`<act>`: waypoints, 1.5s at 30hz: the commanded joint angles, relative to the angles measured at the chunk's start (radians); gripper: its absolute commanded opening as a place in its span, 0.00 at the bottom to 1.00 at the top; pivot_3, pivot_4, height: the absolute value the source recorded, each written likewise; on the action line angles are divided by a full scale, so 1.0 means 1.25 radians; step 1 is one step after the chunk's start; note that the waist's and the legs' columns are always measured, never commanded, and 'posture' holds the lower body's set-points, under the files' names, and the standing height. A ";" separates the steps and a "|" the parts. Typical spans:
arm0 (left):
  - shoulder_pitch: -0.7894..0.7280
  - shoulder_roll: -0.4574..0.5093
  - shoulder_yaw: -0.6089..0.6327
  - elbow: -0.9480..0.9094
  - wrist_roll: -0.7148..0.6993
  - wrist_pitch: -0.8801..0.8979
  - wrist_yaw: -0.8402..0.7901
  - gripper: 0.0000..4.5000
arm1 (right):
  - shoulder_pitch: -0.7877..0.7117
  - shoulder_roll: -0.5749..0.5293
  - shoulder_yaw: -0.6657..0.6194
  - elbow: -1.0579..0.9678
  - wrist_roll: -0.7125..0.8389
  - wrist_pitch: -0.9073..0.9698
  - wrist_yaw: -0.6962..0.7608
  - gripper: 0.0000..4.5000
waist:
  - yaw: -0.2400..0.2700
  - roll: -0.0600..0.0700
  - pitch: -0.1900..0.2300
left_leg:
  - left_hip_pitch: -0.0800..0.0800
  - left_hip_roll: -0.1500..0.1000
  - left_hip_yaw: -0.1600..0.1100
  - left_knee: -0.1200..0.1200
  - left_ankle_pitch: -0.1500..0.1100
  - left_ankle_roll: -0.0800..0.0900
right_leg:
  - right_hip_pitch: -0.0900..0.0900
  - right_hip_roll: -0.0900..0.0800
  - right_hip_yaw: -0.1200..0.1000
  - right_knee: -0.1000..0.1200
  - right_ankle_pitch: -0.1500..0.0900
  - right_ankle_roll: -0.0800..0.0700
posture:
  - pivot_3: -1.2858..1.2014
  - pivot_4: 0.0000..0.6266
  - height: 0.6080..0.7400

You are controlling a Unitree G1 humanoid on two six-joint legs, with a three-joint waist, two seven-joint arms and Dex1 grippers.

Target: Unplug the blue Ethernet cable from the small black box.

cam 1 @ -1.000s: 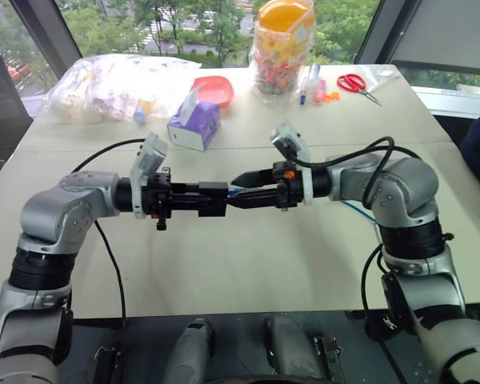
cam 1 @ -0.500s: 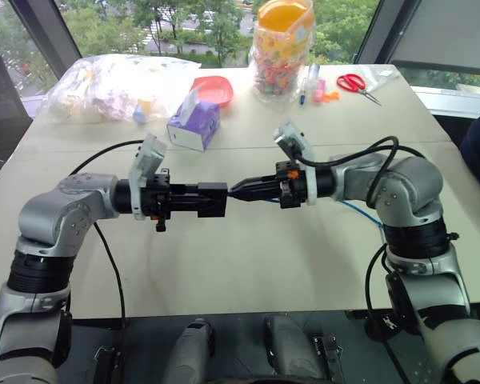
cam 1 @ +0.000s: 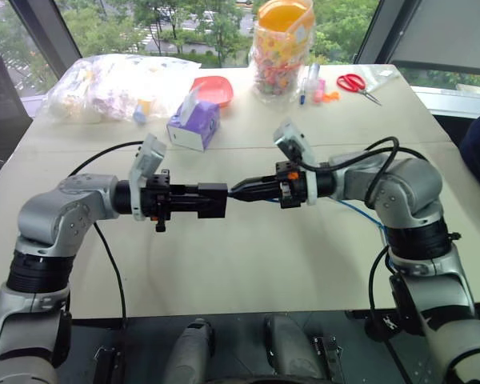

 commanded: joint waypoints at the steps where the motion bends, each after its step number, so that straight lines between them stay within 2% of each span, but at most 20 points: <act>1: -0.006 0.027 0.045 -0.025 -0.025 0.000 -0.006 0.11 | 0.018 -0.059 0.023 0.014 -0.050 -0.062 0.037 0.01 | 0.000 0.000 0.000 | 0.000 0.000 0.000 0.000 0.000 0.000 | 0.000 0.000 0.000 0.000 0.000 0.000 | 0.52 0.24 1.00; 8: 0.004 0.042 0.050 -0.034 -0.033 0.004 -0.006 0.11 | 0.028 -0.147 0.048 0.096 -0.123 -0.162 0.109 0.01 | 0.001 -0.001 0.000 | 0.000 0.000 0.000 0.000 0.000 0.000 | 0.001 0.000 0.000 -0.002 0.000 0.000 | 0.52 0.24 1.00; 12: 0.007 0.041 0.049 -0.038 -0.032 0.001 -0.004 0.11 | 0.016 -0.141 0.039 0.139 -0.149 -0.190 0.107 0.01 | -0.002 -0.001 0.000 | 0.000 0.000 0.001 -0.001 0.000 0.000 | 0.000 0.000 0.000 -0.003 0.000 0.000 | 0.52 0.24 1.00; 17: 0.007 0.024 0.038 -0.044 -0.027 -0.002 0.013 0.11 | -0.016 -0.083 0.030 0.266 -0.234 -0.274 0.016 0.01 | 0.000 -0.001 0.001 | 0.000 0.000 0.001 0.000 0.000 0.000 | 0.000 0.000 0.000 -0.003 0.000 0.000 | 0.52 0.24 1.00; 21: 0.018 -0.105 -0.026 0.002 0.133 -0.197 0.135 0.11 | -0.056 0.004 0.038 0.472 -0.369 -0.372 -0.180 0.01 | 0.005 -0.001 0.000 | 0.000 0.000 0.001 0.000 0.000 0.000 | 0.001 0.000 0.000 -0.004 0.000 0.000 | 0.52 0.24 1.00; 25: 0.022 -0.184 -0.071 0.077 0.241 -0.320 0.197 0.11 | -0.053 0.034 0.015 0.509 -0.405 -0.397 -0.236 0.39 | 0.006 -0.001 0.001 | -0.001 0.000 0.001 -0.001 0.000 0.000 | 0.001 0.000 0.000 -0.006 0.001 0.000 | 0.52 0.24 1.00; 30: 0.014 -0.282 -0.106 0.194 0.330 -0.452 0.255 0.11 | 0.005 0.014 -0.068 0.368 -0.350 -0.297 -0.251 0.99 | 0.009 -0.001 0.000 | -0.002 0.000 0.001 -0.001 -0.001 0.001 | 0.000 -0.001 0.000 -0.008 0.001 0.000 | 0.52 0.24 1.00; 39: 0.006 -0.370 -0.118 0.417 0.456 -0.719 0.326 0.11 | 0.224 -0.007 -0.224 -0.090 -0.185 -0.009 -0.298 0.99 | 0.017 -0.001 0.000 | -0.002 0.000 0.002 0.000 -0.001 0.002 | 0.001 -0.001 0.000 -0.008 0.002 0.001 | 0.52 0.24 1.00; 44: 0.022 -0.373 -0.107 0.491 0.469 -0.816 0.321 0.11 | 0.303 0.015 -0.250 -0.228 -0.136 0.076 -0.352 0.99 | 0.022 -0.001 0.000 | -0.002 0.000 0.002 0.000 -0.001 0.002 | 0.002 -0.001 0.000 -0.008 0.002 0.002 | 0.52 0.24 1.00; 45: 0.025 -0.371 -0.105 0.507 0.471 -0.831 0.320 0.22 | 0.313 0.021 -0.252 -0.244 -0.128 0.087 -0.362 1.00 | 0.022 -0.001 0.000 | -0.002 0.000 0.002 0.000 -0.001 0.003 | 0.002 -0.001 0.000 -0.008 0.002 0.002 | 0.52 0.24 1.00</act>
